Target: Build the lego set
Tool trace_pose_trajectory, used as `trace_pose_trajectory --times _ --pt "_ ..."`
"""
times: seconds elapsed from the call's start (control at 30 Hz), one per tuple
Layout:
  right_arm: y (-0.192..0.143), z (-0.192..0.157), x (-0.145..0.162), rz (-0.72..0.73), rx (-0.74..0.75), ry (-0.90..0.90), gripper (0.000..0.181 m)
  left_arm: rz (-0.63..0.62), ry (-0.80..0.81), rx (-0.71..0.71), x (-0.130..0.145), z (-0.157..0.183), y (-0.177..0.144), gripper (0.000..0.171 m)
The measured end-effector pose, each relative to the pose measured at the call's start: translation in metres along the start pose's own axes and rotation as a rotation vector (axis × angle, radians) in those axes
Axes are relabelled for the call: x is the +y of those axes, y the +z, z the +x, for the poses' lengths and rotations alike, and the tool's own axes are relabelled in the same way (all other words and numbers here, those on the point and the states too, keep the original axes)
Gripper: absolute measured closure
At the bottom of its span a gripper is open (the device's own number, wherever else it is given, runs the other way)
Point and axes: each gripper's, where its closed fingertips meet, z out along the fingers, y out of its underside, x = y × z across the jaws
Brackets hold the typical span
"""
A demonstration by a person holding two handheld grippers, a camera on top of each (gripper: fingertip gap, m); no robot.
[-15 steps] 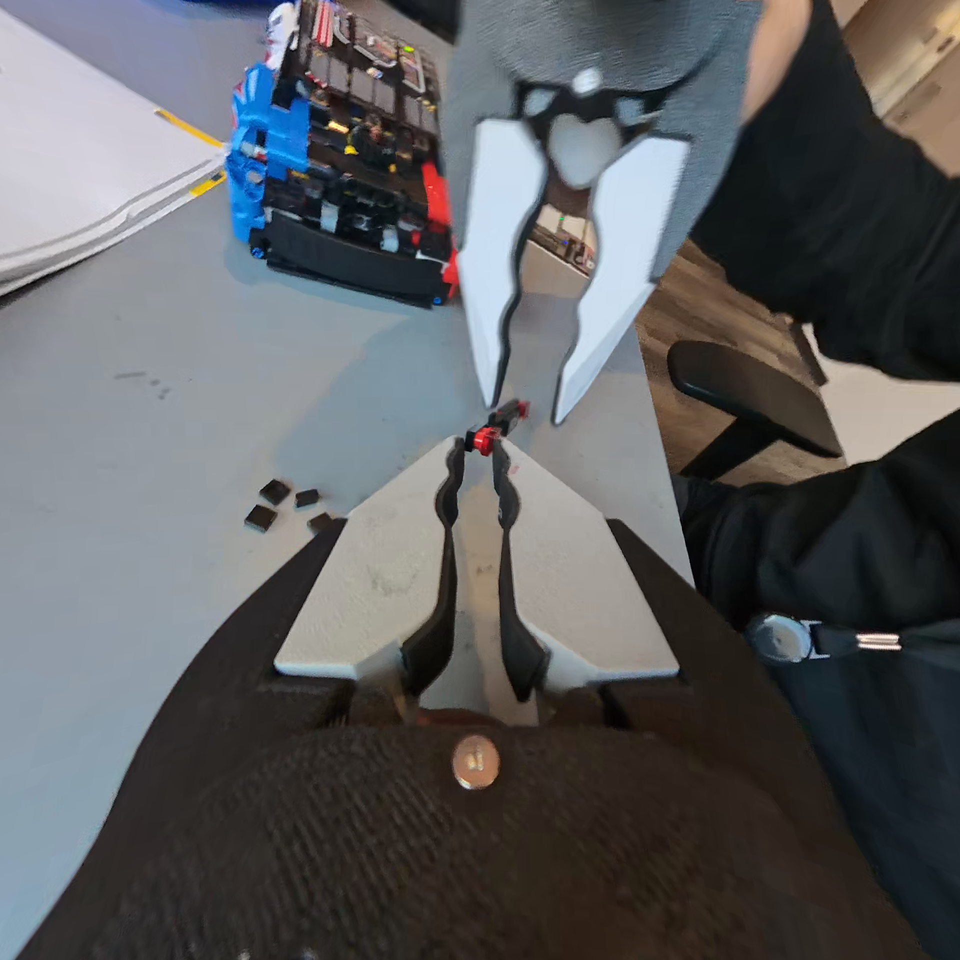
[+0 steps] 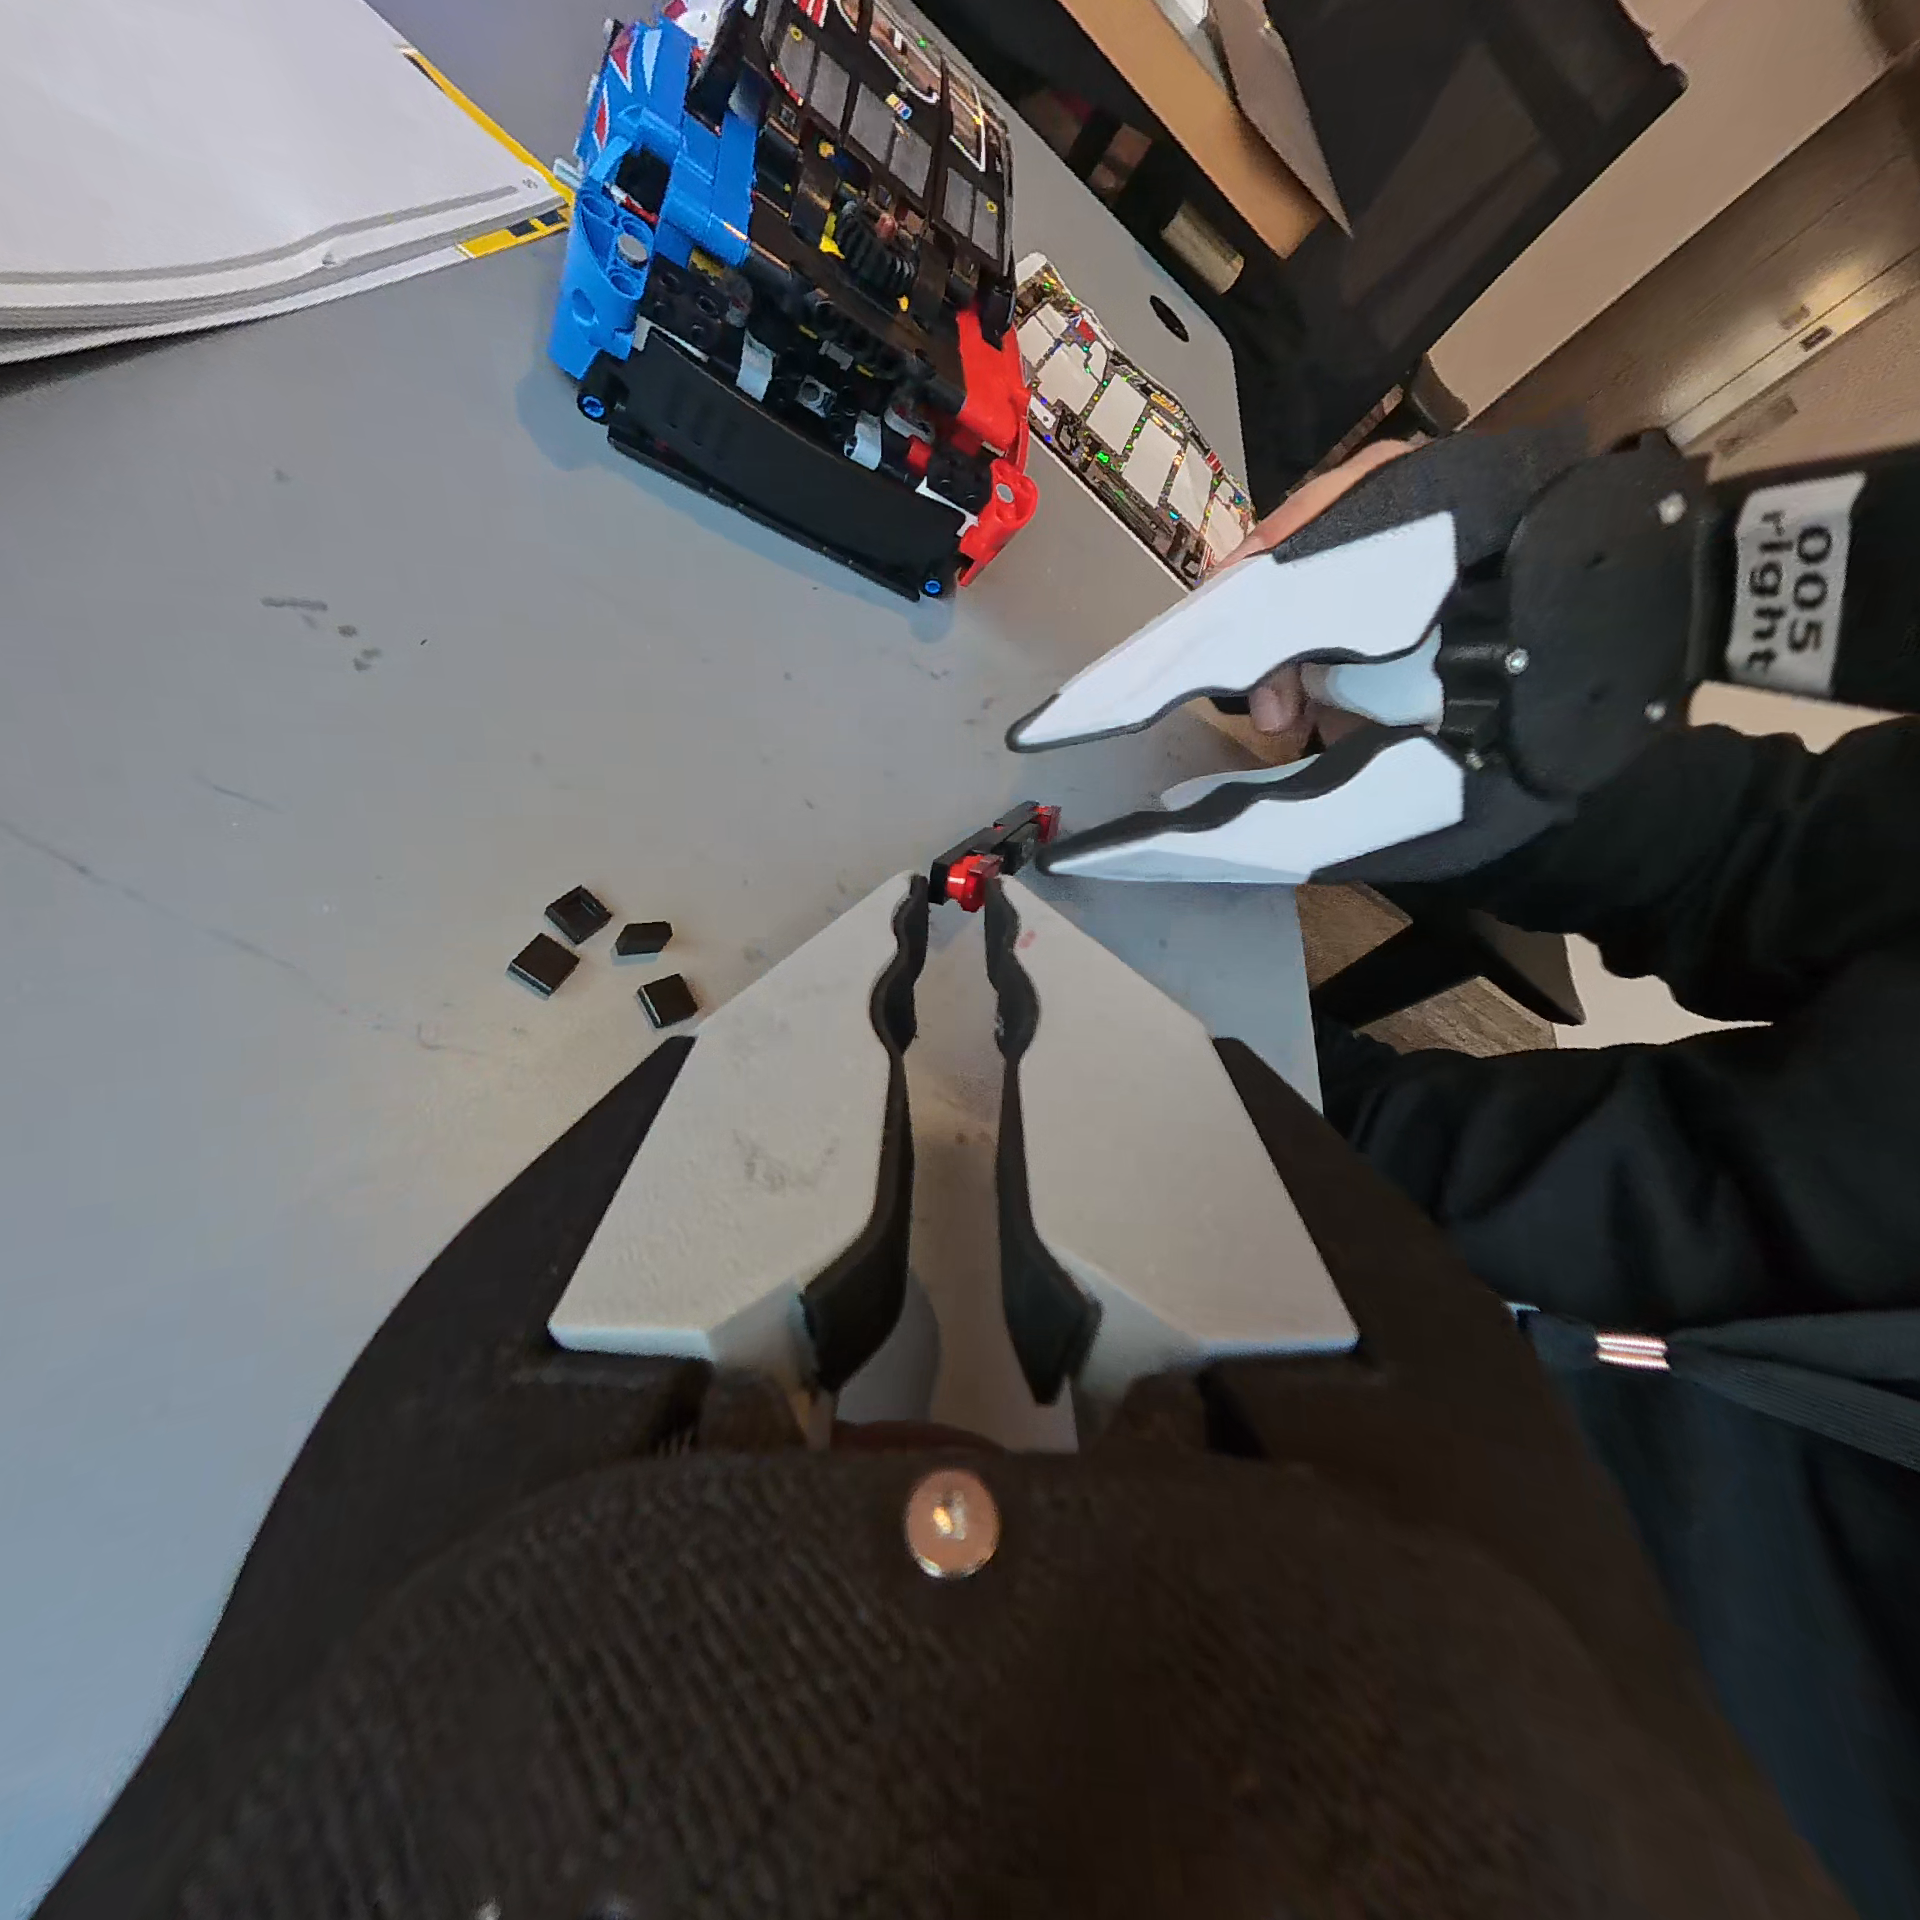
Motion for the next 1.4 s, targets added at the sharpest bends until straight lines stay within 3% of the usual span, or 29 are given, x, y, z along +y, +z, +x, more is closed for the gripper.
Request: trace_pose_trajectory --times 0.17,0.27,0.57,0.7,0.97,1.07,1.2,1.4 --pt "0.005 -0.007 0.002 0.000 0.008 -0.031 0.158 0.004 -0.017 -0.013 0.000 -0.003 0.000 0.164" --pt "0.005 -0.003 0.003 0.021 0.048 -0.048 0.174 -0.005 -0.016 -0.006 0.001 -0.002 0.001 0.164" --pt "-0.001 0.000 0.003 0.049 0.061 -0.054 0.174 -0.021 -0.010 0.023 0.004 0.003 0.002 0.165" --pt "-0.012 0.004 0.009 0.039 0.097 -0.064 0.174 -0.036 0.062 0.069 0.005 0.014 -0.001 0.152" --pt "-0.041 0.018 0.020 0.072 0.149 0.002 0.174 -0.104 0.292 -0.064 0.010 0.011 0.010 0.144" --pt "-0.053 0.025 0.021 0.104 0.181 0.013 0.174 -0.105 0.375 -0.210 -0.002 0.000 0.010 0.143" --pt "-0.062 0.033 0.026 0.122 0.208 0.030 0.175 -0.051 0.366 -0.271 -0.026 -0.006 0.015 0.140" --pt "-0.080 0.040 0.034 0.123 0.252 0.007 0.175 0.029 0.407 -0.369 -0.087 -0.035 0.027 0.132"
